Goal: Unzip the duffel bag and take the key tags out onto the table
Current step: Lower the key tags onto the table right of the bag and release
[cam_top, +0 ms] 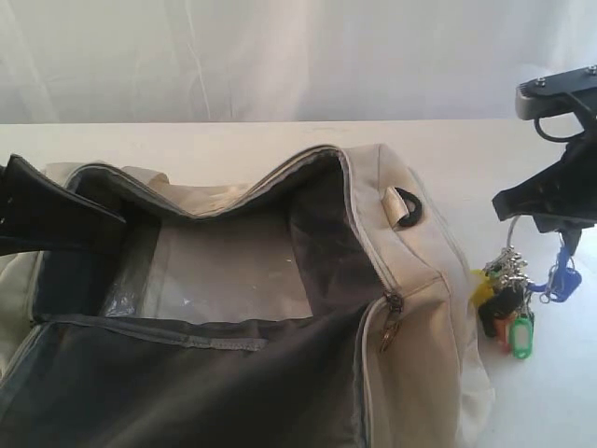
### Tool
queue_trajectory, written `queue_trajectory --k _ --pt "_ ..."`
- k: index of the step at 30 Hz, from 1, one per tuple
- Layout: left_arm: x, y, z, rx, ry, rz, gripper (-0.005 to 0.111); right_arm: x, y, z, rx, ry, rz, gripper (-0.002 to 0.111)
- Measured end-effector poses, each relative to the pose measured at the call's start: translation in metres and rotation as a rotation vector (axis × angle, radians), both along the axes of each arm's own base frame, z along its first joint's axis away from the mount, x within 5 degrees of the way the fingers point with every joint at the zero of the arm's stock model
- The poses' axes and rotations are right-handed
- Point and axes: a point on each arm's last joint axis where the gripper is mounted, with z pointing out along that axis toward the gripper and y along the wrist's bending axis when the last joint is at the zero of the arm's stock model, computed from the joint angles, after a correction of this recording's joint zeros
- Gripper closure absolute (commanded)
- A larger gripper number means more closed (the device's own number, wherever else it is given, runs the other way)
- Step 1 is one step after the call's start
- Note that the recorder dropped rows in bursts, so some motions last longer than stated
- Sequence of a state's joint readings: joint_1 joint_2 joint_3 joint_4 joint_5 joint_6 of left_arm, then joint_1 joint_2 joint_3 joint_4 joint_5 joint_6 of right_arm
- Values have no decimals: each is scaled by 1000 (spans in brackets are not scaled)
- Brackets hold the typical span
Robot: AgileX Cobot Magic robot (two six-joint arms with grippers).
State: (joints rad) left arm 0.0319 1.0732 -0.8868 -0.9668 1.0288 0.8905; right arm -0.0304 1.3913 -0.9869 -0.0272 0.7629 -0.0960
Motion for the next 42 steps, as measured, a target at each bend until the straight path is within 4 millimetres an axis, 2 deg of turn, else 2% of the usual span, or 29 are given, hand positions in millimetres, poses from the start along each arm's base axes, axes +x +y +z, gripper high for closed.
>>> queue_trajectory --k 16,28,31,39,42 --pt "0 0 0 0 0 0 107 -8 4 -37 56 -64 -26 108" --pt "0 0 0 0 0 0 107 -8 9 -44 124 -106 -34 107" --pt "0 0 0 0 0 0 107 -8 9 -44 129 -107 -31 99" --pt "0 0 0 0 -1 2 107 -9 12 -44 161 -100 -29 61" --pt "0 0 0 0 -1 2 107 -10 16 -43 197 -90 -5 54"
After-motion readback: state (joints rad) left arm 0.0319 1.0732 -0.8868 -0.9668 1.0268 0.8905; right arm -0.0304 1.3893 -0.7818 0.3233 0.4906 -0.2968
